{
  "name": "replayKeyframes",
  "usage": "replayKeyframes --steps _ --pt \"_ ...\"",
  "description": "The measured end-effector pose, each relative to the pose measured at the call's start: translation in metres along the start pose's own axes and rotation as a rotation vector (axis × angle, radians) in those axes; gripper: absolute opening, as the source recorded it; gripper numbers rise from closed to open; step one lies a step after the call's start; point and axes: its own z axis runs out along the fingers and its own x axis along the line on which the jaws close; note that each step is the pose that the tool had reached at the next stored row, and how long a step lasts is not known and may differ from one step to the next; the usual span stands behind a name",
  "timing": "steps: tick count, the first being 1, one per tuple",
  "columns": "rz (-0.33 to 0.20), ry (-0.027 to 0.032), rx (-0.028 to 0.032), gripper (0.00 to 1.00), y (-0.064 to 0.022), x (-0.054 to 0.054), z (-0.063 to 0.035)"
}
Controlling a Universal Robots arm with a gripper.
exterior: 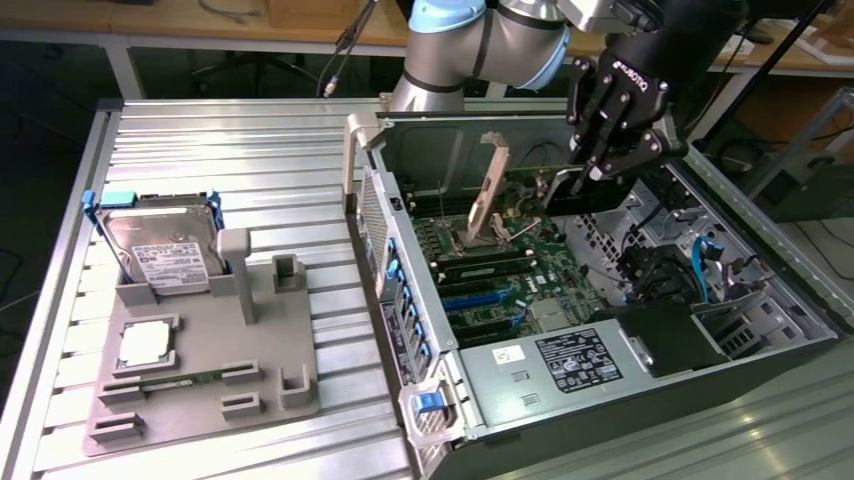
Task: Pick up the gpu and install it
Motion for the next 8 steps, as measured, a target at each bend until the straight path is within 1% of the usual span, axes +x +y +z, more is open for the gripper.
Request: replayKeyframes --steps 2,8 --pt "0.000 0.0000 0.0000 0.27 0.0000 0.0000 0.0023" --pt "0.000 0.0000 0.0000 0.27 -0.0001 0.0000 0.0036"
